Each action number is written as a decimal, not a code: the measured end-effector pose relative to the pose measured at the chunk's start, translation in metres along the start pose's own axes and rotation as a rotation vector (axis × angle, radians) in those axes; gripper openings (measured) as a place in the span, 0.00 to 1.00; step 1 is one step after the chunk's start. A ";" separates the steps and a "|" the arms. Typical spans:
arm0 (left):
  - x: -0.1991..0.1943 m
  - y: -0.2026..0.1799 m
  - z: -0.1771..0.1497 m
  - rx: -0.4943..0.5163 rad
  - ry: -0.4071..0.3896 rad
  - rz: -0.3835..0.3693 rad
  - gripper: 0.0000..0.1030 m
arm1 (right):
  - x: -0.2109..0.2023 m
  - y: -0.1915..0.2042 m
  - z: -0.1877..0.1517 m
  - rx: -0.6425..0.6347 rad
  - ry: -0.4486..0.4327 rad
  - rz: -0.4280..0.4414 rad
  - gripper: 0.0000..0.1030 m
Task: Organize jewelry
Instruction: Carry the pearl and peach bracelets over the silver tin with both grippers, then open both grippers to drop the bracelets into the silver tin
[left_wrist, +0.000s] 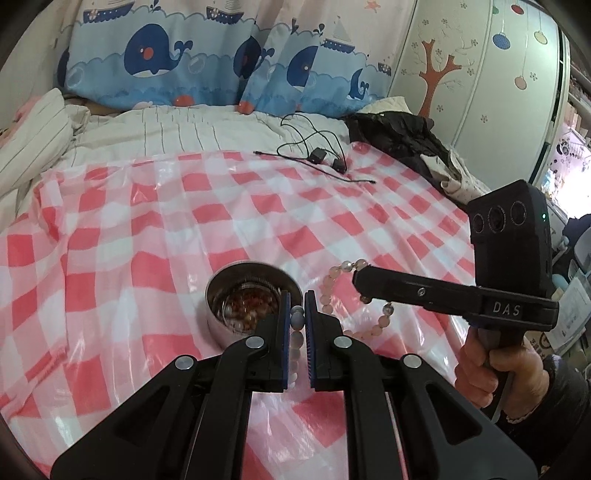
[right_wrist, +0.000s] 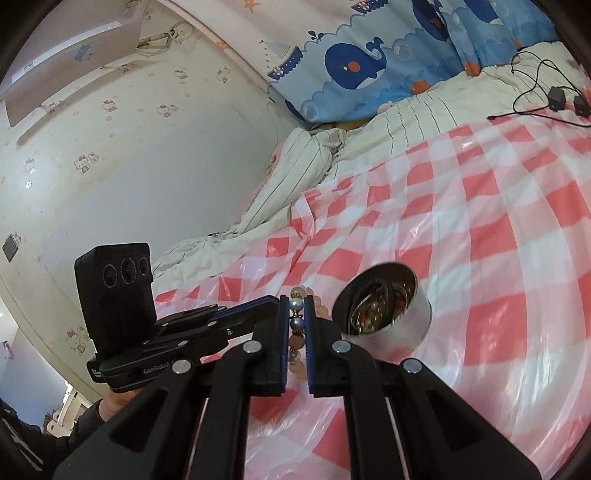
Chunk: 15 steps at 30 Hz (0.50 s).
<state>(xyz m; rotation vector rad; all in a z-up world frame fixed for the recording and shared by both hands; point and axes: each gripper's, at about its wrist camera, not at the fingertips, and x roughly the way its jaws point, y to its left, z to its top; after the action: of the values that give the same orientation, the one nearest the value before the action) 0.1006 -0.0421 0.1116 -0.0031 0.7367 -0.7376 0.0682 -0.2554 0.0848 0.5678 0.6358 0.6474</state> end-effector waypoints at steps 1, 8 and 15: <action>0.001 0.001 0.003 -0.003 -0.003 -0.003 0.06 | 0.001 -0.001 0.003 -0.003 -0.002 -0.002 0.08; 0.018 0.007 0.023 -0.021 -0.013 -0.030 0.06 | 0.004 -0.010 0.017 0.001 -0.013 -0.006 0.08; 0.052 0.022 0.021 -0.053 0.021 0.028 0.07 | 0.013 -0.017 0.020 0.006 0.004 -0.018 0.08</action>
<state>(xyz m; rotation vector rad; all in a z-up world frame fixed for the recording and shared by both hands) 0.1531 -0.0628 0.0902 -0.0329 0.7749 -0.6918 0.0959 -0.2633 0.0829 0.5655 0.6461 0.6301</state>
